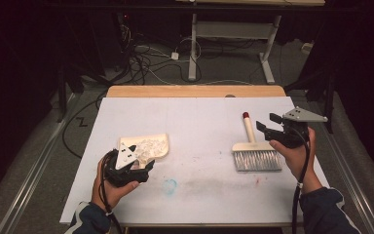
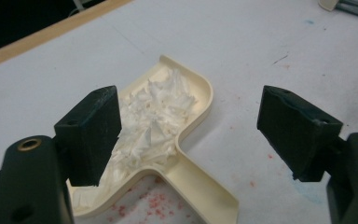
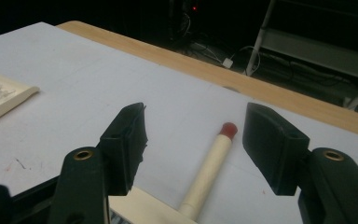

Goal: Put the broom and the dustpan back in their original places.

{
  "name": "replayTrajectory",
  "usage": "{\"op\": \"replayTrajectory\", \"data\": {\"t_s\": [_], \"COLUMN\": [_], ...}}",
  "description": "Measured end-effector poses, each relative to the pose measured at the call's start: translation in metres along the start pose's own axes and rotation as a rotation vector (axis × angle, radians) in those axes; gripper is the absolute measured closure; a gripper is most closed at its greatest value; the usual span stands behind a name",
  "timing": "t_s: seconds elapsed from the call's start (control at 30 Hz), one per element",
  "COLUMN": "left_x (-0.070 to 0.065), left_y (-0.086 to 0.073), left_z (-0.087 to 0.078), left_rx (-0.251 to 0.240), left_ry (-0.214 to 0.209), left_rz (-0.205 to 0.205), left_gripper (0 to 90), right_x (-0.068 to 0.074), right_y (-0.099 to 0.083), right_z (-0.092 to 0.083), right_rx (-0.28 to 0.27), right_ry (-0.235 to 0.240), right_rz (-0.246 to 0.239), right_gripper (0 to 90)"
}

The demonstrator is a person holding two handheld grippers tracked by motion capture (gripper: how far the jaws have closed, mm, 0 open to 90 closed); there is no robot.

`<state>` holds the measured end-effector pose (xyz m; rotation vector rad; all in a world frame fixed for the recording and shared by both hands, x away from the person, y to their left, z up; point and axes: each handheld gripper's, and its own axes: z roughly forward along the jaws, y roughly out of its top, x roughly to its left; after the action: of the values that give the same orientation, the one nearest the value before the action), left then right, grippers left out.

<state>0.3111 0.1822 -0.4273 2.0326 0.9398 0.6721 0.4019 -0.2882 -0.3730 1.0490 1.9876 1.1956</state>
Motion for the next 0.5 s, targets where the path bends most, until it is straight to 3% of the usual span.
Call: {"op": "replayTrajectory", "data": {"t_s": [0.07, 0.2, 0.37, 0.43, 0.5], "left_x": [-0.002, -0.006, -0.01, -0.011, -0.012], "left_y": [0.0, -0.002, -0.007, -0.01, -0.011], "left_z": [0.0, 0.001, 0.004, 0.007, 0.009], "left_rx": [0.0, -0.007, -0.04, -0.038, -0.025], "left_ry": [0.008, 0.012, 0.035, 0.033, 0.033], "left_rz": [0.017, 0.048, 0.051, 0.053, 0.057], "left_gripper": [20.1, 19.5, 19.5, 19.5, 19.5], "right_x": [0.004, 0.011, 0.021, 0.024, 0.027], "right_y": [0.0, -0.002, -0.004, -0.007, -0.008], "right_z": [-0.004, -0.012, -0.018, -0.019, -0.017], "right_rx": [-0.01, -0.045, -0.093, -0.12, -0.113], "right_ry": [0.011, 0.022, 0.006, 0.015, 0.004], "right_rz": [-0.029, -0.037, -0.062, -0.074, -0.083], "right_gripper": [37.9, 34.9, 29.9, 27.8, 25.6]}}
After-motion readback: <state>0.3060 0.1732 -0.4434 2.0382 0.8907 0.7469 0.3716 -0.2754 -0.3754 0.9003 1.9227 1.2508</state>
